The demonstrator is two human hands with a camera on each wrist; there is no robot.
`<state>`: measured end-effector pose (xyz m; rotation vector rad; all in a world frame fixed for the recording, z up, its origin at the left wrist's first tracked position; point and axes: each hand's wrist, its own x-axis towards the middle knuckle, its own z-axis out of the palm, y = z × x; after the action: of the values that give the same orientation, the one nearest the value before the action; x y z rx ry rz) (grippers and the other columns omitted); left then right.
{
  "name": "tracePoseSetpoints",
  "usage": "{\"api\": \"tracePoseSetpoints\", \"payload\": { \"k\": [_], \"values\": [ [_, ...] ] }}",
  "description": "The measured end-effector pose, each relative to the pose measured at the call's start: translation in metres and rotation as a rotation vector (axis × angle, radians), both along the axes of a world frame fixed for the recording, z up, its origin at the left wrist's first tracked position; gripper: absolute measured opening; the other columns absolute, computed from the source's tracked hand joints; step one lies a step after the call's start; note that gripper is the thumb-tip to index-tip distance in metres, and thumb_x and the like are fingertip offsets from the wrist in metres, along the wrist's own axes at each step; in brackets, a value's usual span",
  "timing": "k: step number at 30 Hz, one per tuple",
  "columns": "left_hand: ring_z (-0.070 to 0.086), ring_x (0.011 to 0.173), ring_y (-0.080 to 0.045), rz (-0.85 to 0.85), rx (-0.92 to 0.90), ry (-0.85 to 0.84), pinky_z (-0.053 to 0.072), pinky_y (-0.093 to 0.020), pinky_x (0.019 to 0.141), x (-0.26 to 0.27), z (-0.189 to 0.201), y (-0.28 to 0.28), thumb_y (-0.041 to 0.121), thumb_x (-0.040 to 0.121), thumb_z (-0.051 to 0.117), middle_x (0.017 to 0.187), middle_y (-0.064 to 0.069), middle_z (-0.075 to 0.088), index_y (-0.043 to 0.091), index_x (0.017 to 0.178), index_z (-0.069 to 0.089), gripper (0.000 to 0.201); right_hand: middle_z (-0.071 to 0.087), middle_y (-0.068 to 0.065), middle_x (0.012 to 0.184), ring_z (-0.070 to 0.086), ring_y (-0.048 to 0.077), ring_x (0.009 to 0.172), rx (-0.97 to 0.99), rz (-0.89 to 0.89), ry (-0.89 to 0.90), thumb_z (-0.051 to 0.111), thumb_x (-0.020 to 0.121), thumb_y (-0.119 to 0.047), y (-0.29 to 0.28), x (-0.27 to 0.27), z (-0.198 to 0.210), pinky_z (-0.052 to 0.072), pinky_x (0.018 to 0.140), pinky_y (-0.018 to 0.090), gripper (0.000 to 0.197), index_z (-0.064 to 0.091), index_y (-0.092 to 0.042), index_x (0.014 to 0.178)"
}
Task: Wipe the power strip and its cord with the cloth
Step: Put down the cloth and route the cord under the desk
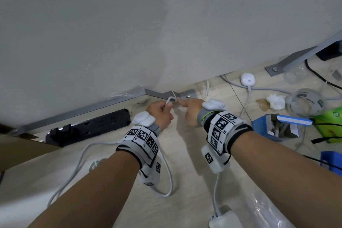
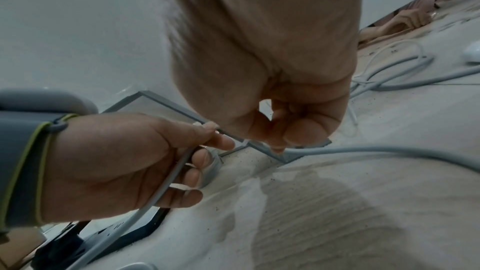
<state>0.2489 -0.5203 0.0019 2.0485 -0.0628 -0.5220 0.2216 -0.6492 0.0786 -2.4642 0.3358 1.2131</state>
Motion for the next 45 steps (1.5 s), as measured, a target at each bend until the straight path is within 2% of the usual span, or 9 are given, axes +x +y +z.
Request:
{"api": "tracePoseSetpoints", "payload": {
  "k": [5, 8, 11, 21, 24, 30, 35, 41, 45],
  "values": [
    [0.06, 0.056, -0.023, -0.077, 0.104, -0.13, 0.052, -0.038, 0.063, 0.003, -0.003, 0.004, 0.033, 0.095, 0.047, 0.059, -0.004, 0.065, 0.005, 0.084, 0.067, 0.036, 0.056, 0.012, 0.13, 0.061, 0.028, 0.094, 0.056, -0.175, -0.19, 0.052, 0.09, -0.005, 0.007, -0.014, -0.02, 0.05, 0.08, 0.032, 0.093, -0.011, -0.041, 0.149],
    [0.059, 0.062, -0.024, -0.085, 0.146, -0.147, 0.051, -0.037, 0.069, 0.004, 0.0, 0.002, 0.029, 0.096, 0.043, 0.068, -0.005, 0.068, 0.006, 0.089, 0.068, 0.034, 0.062, 0.011, 0.122, 0.064, 0.03, 0.097, 0.044, -0.426, -0.358, 0.057, 0.089, -0.021, 0.012, -0.023, -0.037, 0.052, 0.08, 0.033, 0.073, 0.018, -0.032, 0.149],
    [0.055, 0.059, -0.016, -0.085, 0.141, -0.157, 0.05, -0.033, 0.069, 0.004, 0.002, 0.001, 0.025, 0.096, 0.044, 0.065, 0.002, 0.065, 0.009, 0.094, 0.069, 0.03, 0.066, 0.008, 0.108, 0.064, 0.029, 0.088, 0.063, -0.546, -0.483, 0.055, 0.089, -0.037, 0.016, -0.025, -0.052, 0.048, 0.071, 0.029, 0.038, 0.048, -0.026, 0.125],
    [0.06, 0.058, -0.015, -0.092, 0.103, -0.119, 0.054, -0.034, 0.071, 0.009, -0.004, 0.003, 0.023, 0.094, 0.049, 0.056, 0.006, 0.062, 0.01, 0.091, 0.07, 0.025, 0.069, 0.008, 0.105, 0.064, 0.029, 0.097, 0.117, -0.688, -0.572, 0.061, 0.087, -0.03, 0.032, -0.014, -0.067, 0.05, 0.08, 0.03, 0.029, 0.062, -0.024, 0.116],
    [0.057, 0.054, -0.01, -0.082, 0.102, -0.117, 0.051, -0.031, 0.069, 0.009, -0.004, 0.001, 0.022, 0.093, 0.05, 0.057, 0.004, 0.062, 0.01, 0.089, 0.07, 0.024, 0.069, 0.012, 0.108, 0.062, 0.033, 0.1, 0.089, -0.642, -0.634, 0.052, 0.09, -0.019, 0.035, -0.015, -0.067, 0.051, 0.082, 0.034, 0.03, 0.064, -0.022, 0.117],
    [0.063, 0.061, -0.022, -0.099, 0.121, -0.124, 0.055, -0.039, 0.07, 0.009, -0.002, 0.001, 0.027, 0.093, 0.05, 0.062, -0.002, 0.066, 0.008, 0.083, 0.069, 0.029, 0.063, 0.015, 0.12, 0.058, 0.033, 0.109, 0.072, -0.513, -0.604, 0.045, 0.094, -0.018, 0.031, -0.011, -0.064, 0.048, 0.086, 0.033, 0.04, 0.056, -0.02, 0.133],
    [0.065, 0.064, -0.029, -0.076, 0.113, -0.131, 0.055, -0.045, 0.068, 0.005, -0.001, 0.0, 0.035, 0.087, 0.049, 0.058, -0.002, 0.065, 0.006, 0.082, 0.068, 0.035, 0.06, 0.014, 0.124, 0.06, 0.029, 0.109, 0.097, -0.354, -0.418, 0.044, 0.096, -0.016, 0.016, -0.004, -0.049, 0.044, 0.08, 0.026, 0.042, 0.049, -0.016, 0.137],
    [0.064, 0.067, -0.035, -0.091, 0.163, -0.136, 0.054, -0.051, 0.067, 0.002, -0.002, -0.001, 0.045, 0.08, 0.045, 0.069, -0.014, 0.067, 0.011, 0.08, 0.066, 0.04, 0.053, 0.008, 0.138, 0.055, 0.023, 0.121, -0.026, -0.139, -0.298, 0.044, 0.098, -0.013, 0.01, 0.008, -0.021, 0.044, 0.095, 0.027, 0.044, 0.043, -0.016, 0.141],
    [0.065, 0.091, -0.027, -0.15, 0.342, -0.162, 0.05, -0.035, 0.083, -0.005, 0.028, 0.013, 0.041, 0.09, 0.052, 0.1, -0.003, 0.07, 0.017, 0.108, 0.065, 0.032, 0.051, 0.012, 0.137, 0.051, 0.028, 0.124, 0.062, -0.267, -0.397, 0.054, 0.093, -0.016, 0.019, -0.027, -0.024, 0.041, 0.1, 0.033, 0.048, 0.044, -0.013, 0.14]
  ]
}}
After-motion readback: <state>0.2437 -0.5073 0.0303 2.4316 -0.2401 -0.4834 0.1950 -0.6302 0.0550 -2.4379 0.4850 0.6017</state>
